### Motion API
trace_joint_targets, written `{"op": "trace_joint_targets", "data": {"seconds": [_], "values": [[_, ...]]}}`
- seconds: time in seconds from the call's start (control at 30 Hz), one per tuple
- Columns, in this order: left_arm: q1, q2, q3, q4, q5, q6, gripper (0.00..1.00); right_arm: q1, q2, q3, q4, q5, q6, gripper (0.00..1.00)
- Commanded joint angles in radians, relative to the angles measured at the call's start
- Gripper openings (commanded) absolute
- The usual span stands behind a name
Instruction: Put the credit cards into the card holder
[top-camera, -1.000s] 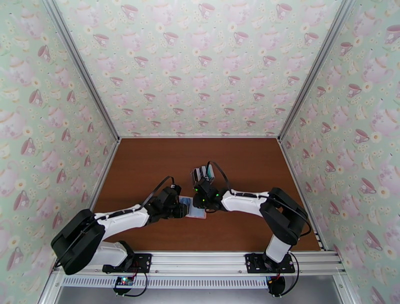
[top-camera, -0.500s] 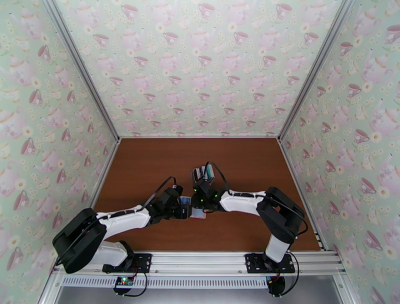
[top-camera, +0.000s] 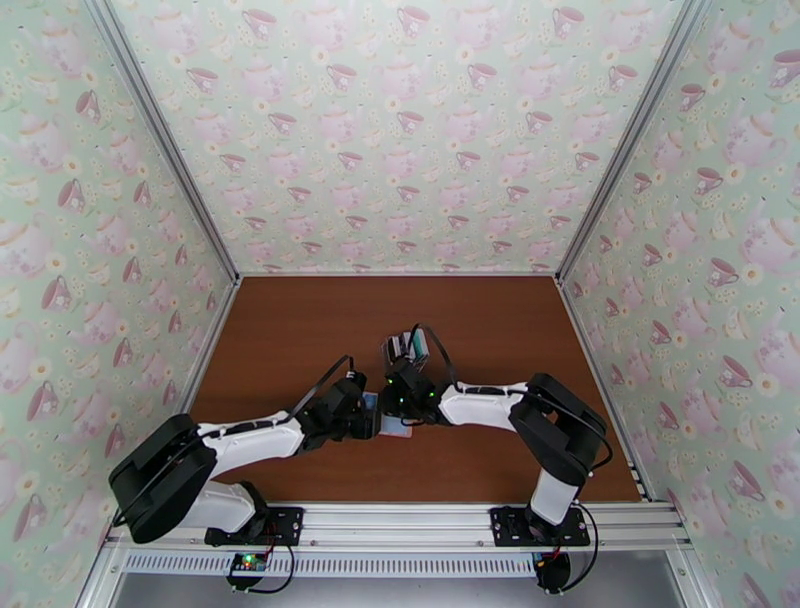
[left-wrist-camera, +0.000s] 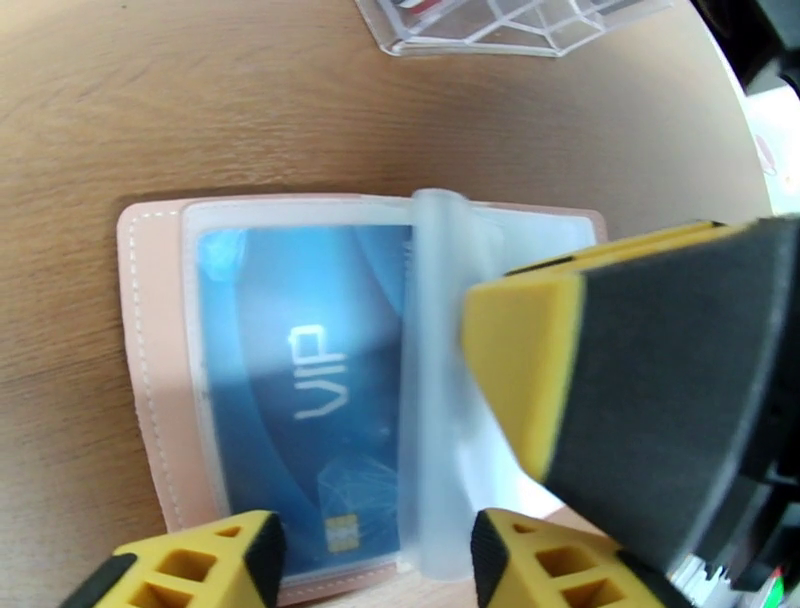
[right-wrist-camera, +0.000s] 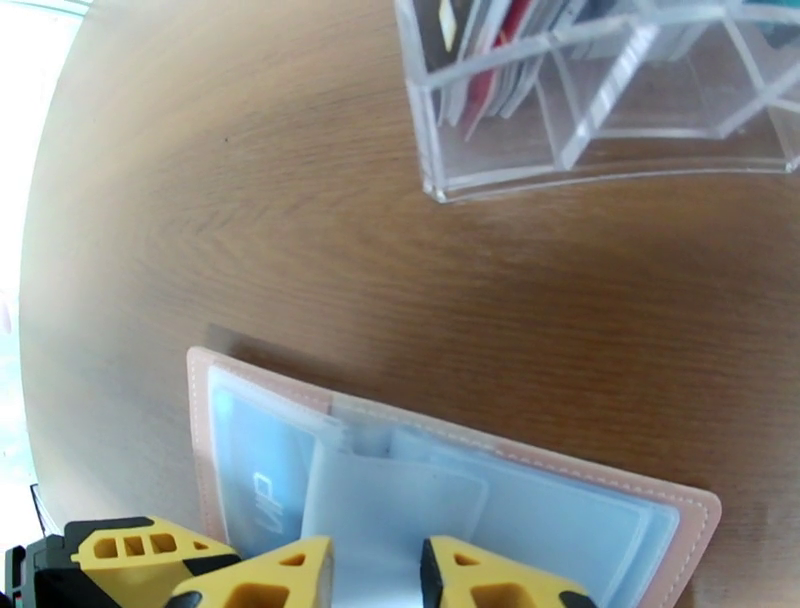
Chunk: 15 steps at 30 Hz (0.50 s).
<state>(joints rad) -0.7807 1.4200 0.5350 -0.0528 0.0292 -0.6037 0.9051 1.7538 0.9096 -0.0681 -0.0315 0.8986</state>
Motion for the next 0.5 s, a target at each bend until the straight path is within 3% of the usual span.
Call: {"op": "trace_joint_targets", "data": {"seconds": [0.0, 0.2, 0.47], "values": [[-0.008, 0.073, -0.021, -0.059, -0.01, -0.021, 0.46, 0.012, -0.079, -0.032, 0.008, -0.007, 0.02, 0.32], [-0.008, 0.081, -0.03, -0.048, -0.009, -0.029, 0.41, 0.009, -0.184, -0.066, -0.037, 0.039, 0.018, 0.43], [-0.008, 0.075, -0.034, -0.038, 0.001, -0.034, 0.42, -0.011, -0.177, -0.086, -0.085, 0.084, -0.013, 0.45]]}}
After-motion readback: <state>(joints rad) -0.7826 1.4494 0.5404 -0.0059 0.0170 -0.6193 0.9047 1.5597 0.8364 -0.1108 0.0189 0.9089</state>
